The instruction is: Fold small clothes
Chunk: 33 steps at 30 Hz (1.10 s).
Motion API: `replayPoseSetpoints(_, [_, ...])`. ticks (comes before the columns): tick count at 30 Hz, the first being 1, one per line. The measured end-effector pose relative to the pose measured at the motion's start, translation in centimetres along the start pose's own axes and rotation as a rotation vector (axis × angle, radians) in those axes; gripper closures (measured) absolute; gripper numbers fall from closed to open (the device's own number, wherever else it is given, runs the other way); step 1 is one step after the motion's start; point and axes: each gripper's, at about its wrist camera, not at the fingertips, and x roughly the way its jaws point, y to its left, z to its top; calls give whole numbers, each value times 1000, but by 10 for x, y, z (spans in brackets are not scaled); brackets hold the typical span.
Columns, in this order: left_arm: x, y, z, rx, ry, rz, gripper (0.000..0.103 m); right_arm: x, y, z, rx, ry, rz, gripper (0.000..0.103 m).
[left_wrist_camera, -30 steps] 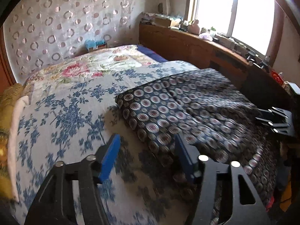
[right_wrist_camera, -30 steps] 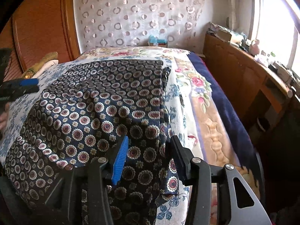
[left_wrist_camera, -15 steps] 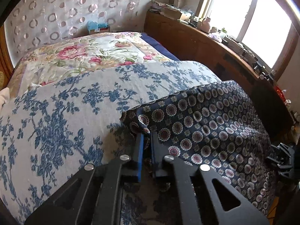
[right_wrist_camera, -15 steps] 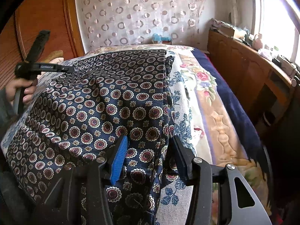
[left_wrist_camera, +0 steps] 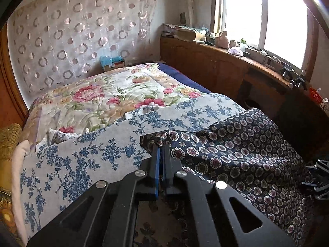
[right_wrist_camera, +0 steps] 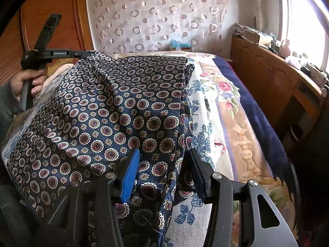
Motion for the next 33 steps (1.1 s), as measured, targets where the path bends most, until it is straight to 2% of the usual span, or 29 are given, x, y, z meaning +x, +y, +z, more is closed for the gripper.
replayPoseSetpoints(2, [-3, 2, -2, 0, 10, 2, 100, 0, 0, 1, -1, 4, -2, 53])
replayPoseSetpoints(5, [-15, 2, -8, 18, 26, 4, 91, 1, 1, 6, -1, 11, -3, 53])
replayPoseSetpoints(7, [-26, 0, -16, 27, 23, -14, 72, -1, 1, 9, -8, 8, -18, 52])
replayPoseSetpoints(8, [-35, -1, -24, 27, 19, -24, 57, -4, 2, 10, -14, -1, -29, 52])
replayPoseSetpoints(9, [-41, -2, -31, 27, 18, -32, 51, -7, 3, 11, -17, -12, -37, 52])
replayPoseSetpoints(12, [-59, -9, -56, 43, 45, -31, 50, -16, 6, 14, -13, -30, -33, 52])
replayPoseSetpoints(14, [-69, -15, -75, 52, 64, -1, 50, -20, 12, 15, -20, -38, -29, 51])
replayPoseSetpoints(17, [-85, -23, -97, 52, 83, -11, 50, -23, 20, 17, -34, -42, -22, 50])
replayPoseSetpoints(27, [-117, -40, -140, 19, 109, -46, 50, -29, 74, 17, -112, -32, 51, 43])
replayPoseSetpoints(33, [-119, -46, -159, -8, 127, -84, 50, -25, 94, 11, -144, -11, 56, 43])
